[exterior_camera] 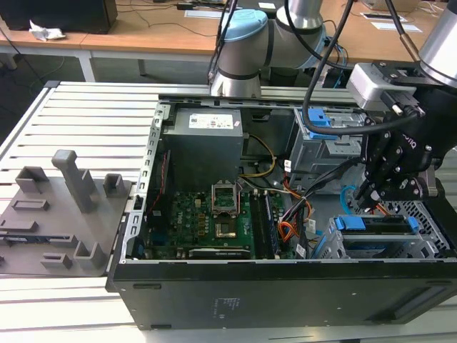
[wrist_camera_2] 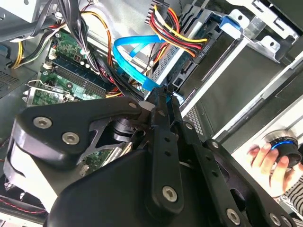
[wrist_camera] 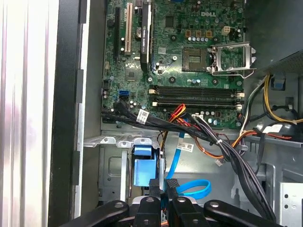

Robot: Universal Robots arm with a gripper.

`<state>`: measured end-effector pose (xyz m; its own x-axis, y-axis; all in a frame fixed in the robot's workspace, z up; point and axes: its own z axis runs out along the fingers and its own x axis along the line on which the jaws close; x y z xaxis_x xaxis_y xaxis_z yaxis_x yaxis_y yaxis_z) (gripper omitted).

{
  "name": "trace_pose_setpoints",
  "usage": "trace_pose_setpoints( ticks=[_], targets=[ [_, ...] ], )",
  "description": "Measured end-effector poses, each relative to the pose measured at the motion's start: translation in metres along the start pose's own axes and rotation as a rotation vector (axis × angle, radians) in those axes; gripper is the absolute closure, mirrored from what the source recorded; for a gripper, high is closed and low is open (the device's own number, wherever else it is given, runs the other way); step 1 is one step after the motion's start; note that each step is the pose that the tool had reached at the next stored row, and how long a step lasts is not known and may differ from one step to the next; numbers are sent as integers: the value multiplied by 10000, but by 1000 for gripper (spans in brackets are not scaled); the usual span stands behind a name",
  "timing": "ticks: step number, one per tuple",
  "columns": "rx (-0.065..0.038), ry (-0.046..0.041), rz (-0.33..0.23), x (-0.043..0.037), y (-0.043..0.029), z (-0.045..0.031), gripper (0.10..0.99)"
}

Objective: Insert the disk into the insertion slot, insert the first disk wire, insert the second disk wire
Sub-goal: 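Insert the second disk wire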

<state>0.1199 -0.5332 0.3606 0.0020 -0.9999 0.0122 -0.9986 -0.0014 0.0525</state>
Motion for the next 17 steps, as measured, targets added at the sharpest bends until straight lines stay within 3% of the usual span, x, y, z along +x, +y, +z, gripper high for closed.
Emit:
trace_pose_setpoints(
  ticks=[9, 12, 17],
  targets=[
    [-4, 0, 2, 8, -38, 29, 925],
    [-3, 1, 0, 54, -48, 53, 925],
    [-7, 1, 2, 64, -112, 91, 925]
  ],
)
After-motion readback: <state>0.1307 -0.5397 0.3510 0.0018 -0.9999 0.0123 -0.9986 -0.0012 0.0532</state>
